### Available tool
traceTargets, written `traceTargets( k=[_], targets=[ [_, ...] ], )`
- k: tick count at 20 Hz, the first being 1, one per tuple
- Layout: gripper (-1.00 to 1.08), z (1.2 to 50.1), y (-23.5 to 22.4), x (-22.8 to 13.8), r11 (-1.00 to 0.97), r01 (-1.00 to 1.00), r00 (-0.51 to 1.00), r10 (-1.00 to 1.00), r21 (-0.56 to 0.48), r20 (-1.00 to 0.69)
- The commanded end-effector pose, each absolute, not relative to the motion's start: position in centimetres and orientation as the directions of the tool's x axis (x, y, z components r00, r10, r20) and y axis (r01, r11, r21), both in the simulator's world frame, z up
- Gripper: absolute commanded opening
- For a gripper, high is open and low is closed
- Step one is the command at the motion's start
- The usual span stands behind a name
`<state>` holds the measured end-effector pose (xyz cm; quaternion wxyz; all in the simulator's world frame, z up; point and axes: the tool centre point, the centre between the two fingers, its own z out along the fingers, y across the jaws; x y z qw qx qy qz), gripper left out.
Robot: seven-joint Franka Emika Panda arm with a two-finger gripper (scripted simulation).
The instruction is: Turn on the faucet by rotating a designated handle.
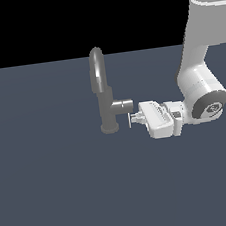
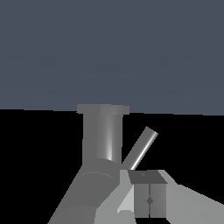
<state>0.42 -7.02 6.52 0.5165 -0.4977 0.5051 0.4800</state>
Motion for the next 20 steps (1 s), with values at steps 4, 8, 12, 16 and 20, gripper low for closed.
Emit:
traceTargets(
  k=[4,8,12,16,20],
  targets=[
    [-1.0,6.0,-6.8,1.4,0.041,-0.999,0.024,-0.006,-0.024,-1.0],
    [-1.0,5.5,-6.6,2.3,0.039,-0.999,0.019,-0.005,-0.019,-1.0],
    [-1.0,4.9,-6.4,3.1,0.038,-0.999,0.014,-0.003,-0.014,-1.0],
    [-1.0,4.4,-6.2,3.9,0.036,-0.999,0.009,-0.002,-0.009,-1.0],
    [-1.0,3.9,-6.0,4.7,0.035,-0.999,0.004,-0.001,-0.004,-1.0]
  ],
)
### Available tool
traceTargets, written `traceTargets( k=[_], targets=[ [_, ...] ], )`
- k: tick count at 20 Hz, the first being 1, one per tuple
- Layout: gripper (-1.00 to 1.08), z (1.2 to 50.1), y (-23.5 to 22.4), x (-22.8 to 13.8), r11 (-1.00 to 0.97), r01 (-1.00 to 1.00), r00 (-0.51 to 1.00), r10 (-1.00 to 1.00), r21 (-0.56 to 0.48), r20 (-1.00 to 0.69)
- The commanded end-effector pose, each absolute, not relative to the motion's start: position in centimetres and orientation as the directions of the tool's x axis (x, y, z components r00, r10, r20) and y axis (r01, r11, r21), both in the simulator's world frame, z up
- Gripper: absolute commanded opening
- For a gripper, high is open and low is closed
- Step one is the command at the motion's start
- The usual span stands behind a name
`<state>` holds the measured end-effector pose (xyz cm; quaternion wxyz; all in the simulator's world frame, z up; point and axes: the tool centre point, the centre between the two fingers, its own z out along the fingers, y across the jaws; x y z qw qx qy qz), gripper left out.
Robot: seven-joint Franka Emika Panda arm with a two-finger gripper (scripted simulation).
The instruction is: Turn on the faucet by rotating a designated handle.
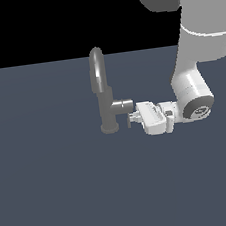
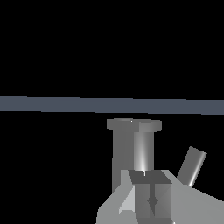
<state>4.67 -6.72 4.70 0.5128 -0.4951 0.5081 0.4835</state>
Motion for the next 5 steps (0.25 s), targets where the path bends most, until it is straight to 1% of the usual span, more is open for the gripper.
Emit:
traceTargets(
  k=[1,5],
  targets=[
    [-1.0,3.79,-5.94,4.9,0.034,-0.999,0.003,-0.001,-0.003,-1.0],
    [-1.0,3.43,-5.8,5.45,0.033,-0.999,-0.001,0.0,0.001,-1.0]
  ],
)
